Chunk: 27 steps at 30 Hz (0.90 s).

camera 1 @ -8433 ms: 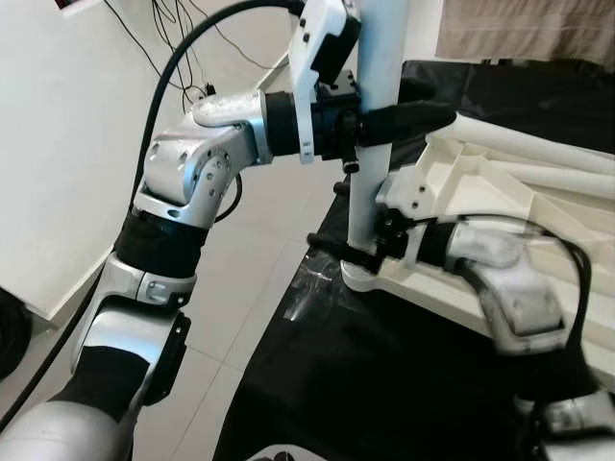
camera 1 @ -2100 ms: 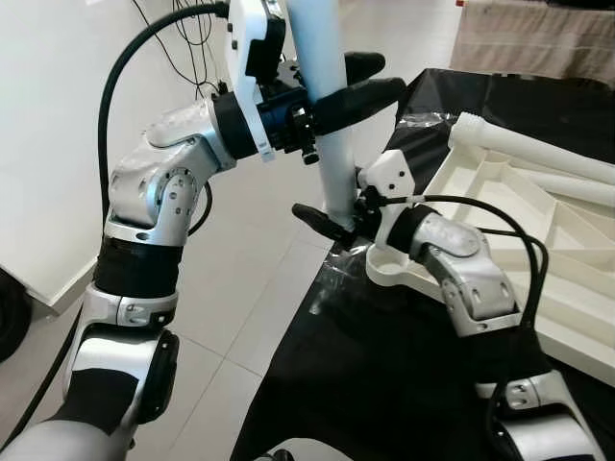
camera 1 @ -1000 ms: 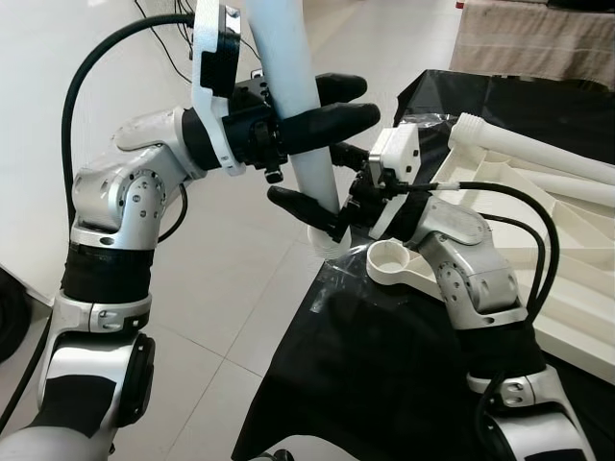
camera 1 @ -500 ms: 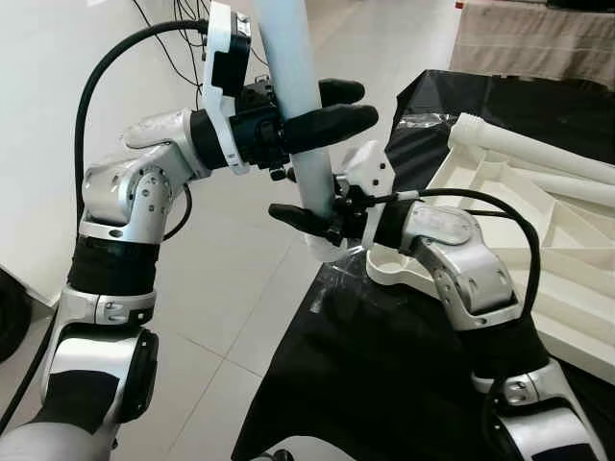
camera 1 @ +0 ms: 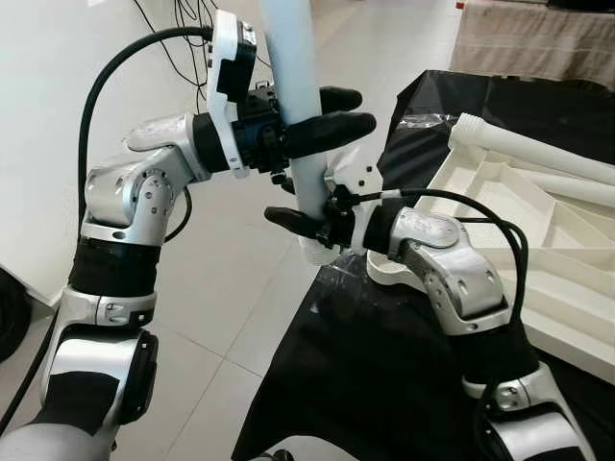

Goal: Building children table

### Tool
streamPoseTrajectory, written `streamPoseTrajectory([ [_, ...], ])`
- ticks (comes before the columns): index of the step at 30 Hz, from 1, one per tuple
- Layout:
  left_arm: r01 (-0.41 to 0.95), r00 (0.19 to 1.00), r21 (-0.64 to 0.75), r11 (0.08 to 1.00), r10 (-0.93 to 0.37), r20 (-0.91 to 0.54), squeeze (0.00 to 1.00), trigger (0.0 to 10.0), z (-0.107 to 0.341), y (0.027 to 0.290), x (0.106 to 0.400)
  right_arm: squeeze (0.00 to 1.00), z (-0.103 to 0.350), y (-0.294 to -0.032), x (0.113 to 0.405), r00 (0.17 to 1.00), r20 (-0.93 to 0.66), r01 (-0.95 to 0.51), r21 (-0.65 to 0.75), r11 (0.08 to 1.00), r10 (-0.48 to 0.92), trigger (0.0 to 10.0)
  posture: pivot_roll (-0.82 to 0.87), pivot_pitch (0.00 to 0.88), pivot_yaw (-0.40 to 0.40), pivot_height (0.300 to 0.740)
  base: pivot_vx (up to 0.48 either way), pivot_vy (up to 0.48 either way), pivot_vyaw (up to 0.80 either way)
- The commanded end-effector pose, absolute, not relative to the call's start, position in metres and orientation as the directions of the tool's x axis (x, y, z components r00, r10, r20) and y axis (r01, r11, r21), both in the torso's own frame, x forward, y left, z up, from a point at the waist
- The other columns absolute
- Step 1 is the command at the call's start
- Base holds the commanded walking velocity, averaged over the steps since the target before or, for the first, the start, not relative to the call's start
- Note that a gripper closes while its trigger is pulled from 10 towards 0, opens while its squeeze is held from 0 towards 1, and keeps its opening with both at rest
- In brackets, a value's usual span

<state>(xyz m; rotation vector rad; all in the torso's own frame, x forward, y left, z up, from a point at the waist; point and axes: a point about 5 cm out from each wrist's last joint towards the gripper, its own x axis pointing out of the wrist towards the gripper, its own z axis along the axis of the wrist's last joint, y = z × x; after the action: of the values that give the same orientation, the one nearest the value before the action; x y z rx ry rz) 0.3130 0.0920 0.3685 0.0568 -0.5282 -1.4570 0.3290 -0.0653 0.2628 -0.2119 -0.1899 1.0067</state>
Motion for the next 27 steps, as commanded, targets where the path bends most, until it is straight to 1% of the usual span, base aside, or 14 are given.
streamPoseTrajectory([
  [1, 0.916, -0.108, 0.401, 0.032, -0.941, 0.321, 1.0, 10.0, 0.378, 0.071, 0.299, 0.0, 0.251, -0.057, 0.334, 0.558, 0.022, -0.809, -0.211, 0.549, 0.83, 0.0, -0.09, 0.136, 0.084, 0.74, 0.0, 0.0, 0.0],
  [2, 0.918, -0.046, 0.382, 0.107, -0.928, 0.37, 1.0, 10.0, 0.381, 0.077, 0.305, 0.0, 0.255, -0.062, 0.339, 0.601, 0.058, -0.776, -0.199, 0.599, 0.797, 0.0, -0.1, 0.136, 0.089, 0.74, 0.0, 0.0, 0.0],
  [4, 0.917, -0.001, 0.366, 0.16, -0.915, 0.403, 1.0, 10.0, 0.383, 0.082, 0.309, 0.0, 0.258, -0.066, 0.342, 0.634, 0.085, -0.747, -0.188, 0.638, 0.768, 0.0, -0.11, 0.135, 0.089, 0.74, 0.0, 0.0, 0.0],
  [5, 0.903, 0.074, 0.351, 0.25, -0.893, 0.444, 1.0, 10.0, 0.387, 0.092, 0.314, 0.0, 0.264, -0.074, 0.345, 0.68, 0.128, -0.703, -0.164, 0.692, 0.722, 0.0, -0.1, 0.135, 0.091, 0.74, 0.0, 0.0, 0.0],
  [9, 0.888, 0.119, 0.344, 0.305, -0.876, 0.468, 1.0, 10.0, 0.39, 0.099, 0.316, 0.0, 0.266, -0.078, 0.347, 0.703, 0.151, -0.679, -0.147, 0.719, 0.695, 0.0, -0.1, 0.136, 0.093, 0.74, 0.0, 0.0, 0.0],
  [14, 0.768, 0.308, 0.304, 0.564, -0.741, 0.597, 1.0, 10.0, 0.409, 0.137, 0.322, 0.0, 0.272, -0.094, 0.353, 0.762, 0.208, -0.605, -0.109, 0.789, 0.613, 0.0, -0.1, 0.138, 0.09, 0.74, 0.0, 0.0, 0.0],
  [16, 0.739, 0.336, 0.296, 0.605, -0.713, 0.616, 1.0, 10.0, 0.412, 0.143, 0.323, 0.0, 0.272, -0.095, 0.354, 0.767, 0.214, -0.598, -0.104, 0.795, 0.605, 0.0, -0.1, 0.138, 0.09, 0.74, 0.0, 0.0, 0.0],
  [17, 0.658, 0.389, 0.268, 0.704, -0.622, 0.68, 0.57, 10.0, 0.426, 0.162, 0.32, 0.0, 0.274, -0.1, 0.356, 0.784, 0.23, -0.573, -0.093, 0.815, 0.577, 0.0, -0.1, 0.141, 0.086, 0.74, 0.0, 0.0, 0.0],
  [18, 0.658, 0.389, 0.268, 0.704, -0.622, 0.68, 0.57, 10.0, 0.426, 0.162, 0.32, 0.0, 0.274, -0.1, 0.356, 0.784, 0.23, -0.573, -0.093, 0.815, 0.577, 0.0, -0.1, 0.141, 0.086, 0.74, 0.0, 0.0, 0.0],
  [19, 0.62, 0.402, 0.251, 0.743, -0.576, 0.711, 0.0, 10.0, 0.434, 0.172, 0.317, 0.0, 0.274, -0.102, 0.358, 0.792, 0.236, -0.559, -0.088, 0.824, 0.563, 0.0, -0.09, 0.143, 0.085, 0.74, 0.0, 0.0, 0.0],
  [22, 0.579, 0.401, 0.232, 0.782, -0.521, 0.754, 0.0, 10.0, 0.446, 0.185, 0.31, 0.0, 0.275, -0.106, 0.359, 0.807, 0.246, -0.536, -0.077, 0.841, 0.537, 0.0, -0.09, 0.144, 0.082, 0.74, 0.0, 0.0, 0.0],
  [23, 0.572, 0.385, 0.229, 0.788, -0.504, 0.773, 0.0, 10.0, 0.451, 0.19, 0.304, 0.0, 0.276, -0.109, 0.361, 0.819, 0.25, -0.518, -0.067, 0.853, 0.517, 10.0, -0.09, 0.145, 0.08, 0.74, 0.0, 0.0, 0.0],
  [26, 0.589, 0.342, 0.221, 0.777, -0.488, 0.803, 0.0, 10.0, 0.456, 0.193, 0.292, 0.0, 0.276, -0.113, 0.364, 0.84, 0.258, -0.48, -0.06, 0.875, 0.478, 10.0, -0.08, 0.148, 0.075, 0.74, 0.0, 0.0, 0.0],
  [27, 0.64, 0.286, 0.236, 0.731, -0.511, 0.811, 0.0, 10.0, 0.454, 0.19, 0.28, 0.0, 0.277, -0.117, 0.366, 0.854, 0.274, -0.446, -0.05, 0.893, 0.442, 10.0, -0.08, 0.15, 0.071, 0.74, 0.0, 0.0, 0.0],
])
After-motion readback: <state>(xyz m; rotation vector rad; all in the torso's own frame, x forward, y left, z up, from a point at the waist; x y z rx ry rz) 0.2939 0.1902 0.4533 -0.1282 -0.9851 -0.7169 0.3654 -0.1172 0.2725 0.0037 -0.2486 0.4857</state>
